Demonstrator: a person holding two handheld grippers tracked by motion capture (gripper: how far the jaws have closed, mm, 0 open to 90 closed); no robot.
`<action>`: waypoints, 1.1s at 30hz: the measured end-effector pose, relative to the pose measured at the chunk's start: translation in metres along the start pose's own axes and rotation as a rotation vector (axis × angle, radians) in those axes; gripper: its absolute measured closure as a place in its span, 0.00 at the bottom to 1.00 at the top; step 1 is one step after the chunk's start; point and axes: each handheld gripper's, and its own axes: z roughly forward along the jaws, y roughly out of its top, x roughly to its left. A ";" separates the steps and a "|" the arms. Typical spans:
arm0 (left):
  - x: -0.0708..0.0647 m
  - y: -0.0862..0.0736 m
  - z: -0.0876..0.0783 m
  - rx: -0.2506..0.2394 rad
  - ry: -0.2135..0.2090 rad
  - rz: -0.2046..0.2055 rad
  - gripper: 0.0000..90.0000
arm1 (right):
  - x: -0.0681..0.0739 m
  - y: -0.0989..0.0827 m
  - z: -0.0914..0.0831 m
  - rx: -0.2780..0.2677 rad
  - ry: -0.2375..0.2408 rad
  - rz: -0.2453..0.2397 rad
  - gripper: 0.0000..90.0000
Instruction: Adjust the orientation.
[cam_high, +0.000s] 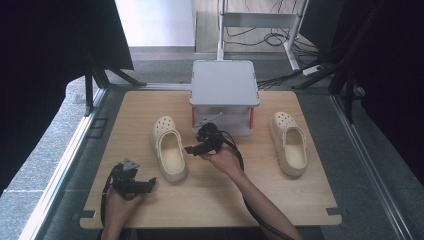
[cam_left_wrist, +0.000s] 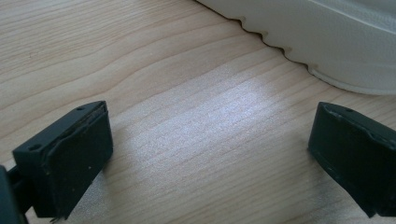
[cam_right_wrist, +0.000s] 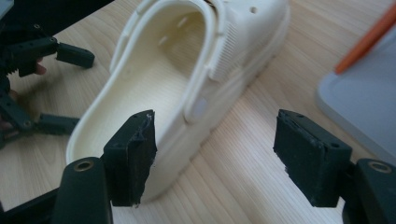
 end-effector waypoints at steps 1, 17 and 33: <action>0.000 0.000 0.000 0.000 0.000 0.000 0.00 | 0.001 0.003 0.004 0.004 0.003 0.000 0.33; 0.000 0.000 0.000 -0.002 0.000 0.003 0.00 | 0.003 0.043 0.065 0.075 -0.033 0.090 0.52; 0.000 0.000 0.000 -0.001 -0.002 0.006 0.00 | -0.007 0.040 0.038 0.111 -0.081 0.116 0.85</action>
